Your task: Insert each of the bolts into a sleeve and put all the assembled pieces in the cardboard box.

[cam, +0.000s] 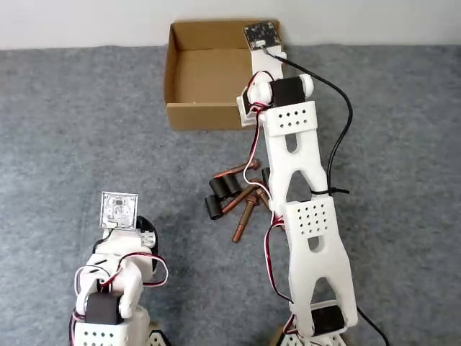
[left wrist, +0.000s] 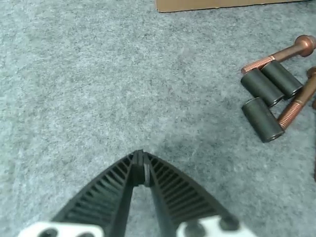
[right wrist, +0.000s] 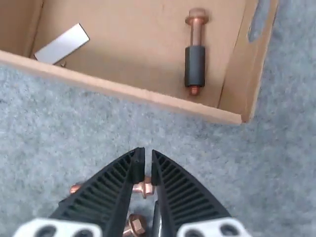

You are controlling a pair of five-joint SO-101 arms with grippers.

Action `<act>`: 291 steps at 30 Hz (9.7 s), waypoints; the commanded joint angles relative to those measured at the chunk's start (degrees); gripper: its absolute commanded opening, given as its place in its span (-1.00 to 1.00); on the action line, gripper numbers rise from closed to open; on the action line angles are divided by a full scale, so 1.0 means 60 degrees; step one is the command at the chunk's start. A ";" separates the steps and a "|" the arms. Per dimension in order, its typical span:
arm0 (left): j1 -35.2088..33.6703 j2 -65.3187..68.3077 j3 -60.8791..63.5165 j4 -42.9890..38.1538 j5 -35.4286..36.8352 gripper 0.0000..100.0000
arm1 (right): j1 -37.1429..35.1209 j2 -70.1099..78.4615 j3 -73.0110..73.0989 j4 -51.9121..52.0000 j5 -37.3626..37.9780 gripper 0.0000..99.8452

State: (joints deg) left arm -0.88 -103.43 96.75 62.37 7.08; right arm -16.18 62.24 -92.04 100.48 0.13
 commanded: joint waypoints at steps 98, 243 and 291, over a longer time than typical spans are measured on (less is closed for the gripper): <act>0.0015 -0.0015 -0.0037 -0.0220 -0.0059 -0.99 | 0.0505 -1.0073 1.2571 0.0388 -0.1582 -0.98; 0.6359 0.5846 -0.7993 0.0469 0.1245 -0.99 | 0.0330 -2.7670 2.5978 -0.2498 -0.2256 -0.98; 0.6447 -0.0059 -0.4256 -0.2300 0.4103 -0.99 | -0.4696 -2.7553 2.6139 -0.5692 0.2696 -0.98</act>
State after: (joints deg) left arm 37.54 -103.43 71.43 50.15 31.52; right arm -43.78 -102.51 66.20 67.87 15.69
